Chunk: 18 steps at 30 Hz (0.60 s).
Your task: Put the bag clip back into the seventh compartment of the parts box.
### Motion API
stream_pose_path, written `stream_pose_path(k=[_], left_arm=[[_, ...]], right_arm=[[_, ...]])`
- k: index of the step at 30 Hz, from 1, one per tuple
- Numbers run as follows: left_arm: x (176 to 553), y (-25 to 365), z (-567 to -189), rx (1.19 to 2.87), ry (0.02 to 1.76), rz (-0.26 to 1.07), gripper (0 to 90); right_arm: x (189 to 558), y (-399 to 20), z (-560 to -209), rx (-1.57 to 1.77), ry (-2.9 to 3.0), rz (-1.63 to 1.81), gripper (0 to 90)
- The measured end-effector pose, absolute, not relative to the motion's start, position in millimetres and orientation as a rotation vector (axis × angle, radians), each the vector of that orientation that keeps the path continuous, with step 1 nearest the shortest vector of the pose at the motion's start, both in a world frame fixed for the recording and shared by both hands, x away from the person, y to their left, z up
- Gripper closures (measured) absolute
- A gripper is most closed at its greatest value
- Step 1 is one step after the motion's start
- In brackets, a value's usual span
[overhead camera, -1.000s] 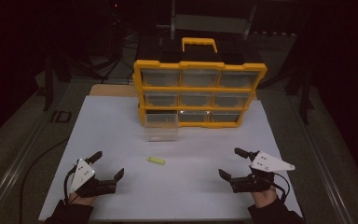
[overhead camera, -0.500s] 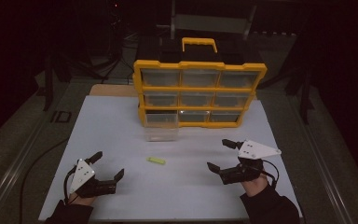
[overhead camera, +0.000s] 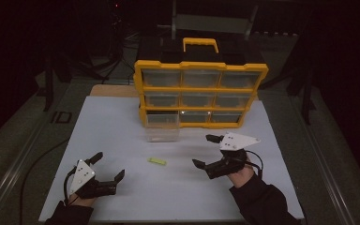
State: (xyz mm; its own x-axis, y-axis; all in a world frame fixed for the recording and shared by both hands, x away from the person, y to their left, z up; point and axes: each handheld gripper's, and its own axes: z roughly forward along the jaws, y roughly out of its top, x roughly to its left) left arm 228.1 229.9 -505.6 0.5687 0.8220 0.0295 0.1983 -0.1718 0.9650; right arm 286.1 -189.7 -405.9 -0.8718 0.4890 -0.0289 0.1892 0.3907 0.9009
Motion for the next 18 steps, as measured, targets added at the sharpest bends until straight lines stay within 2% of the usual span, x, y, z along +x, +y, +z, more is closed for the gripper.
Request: stream_pose_path(k=[18], left_arm=[[228.1, 231.0, -505.6, 1.684, 0.849, 0.691, 1.2]], right_arm=[[312.7, -137.6, -419.9, 0.56, 2.446, 1.48, 7.7]])
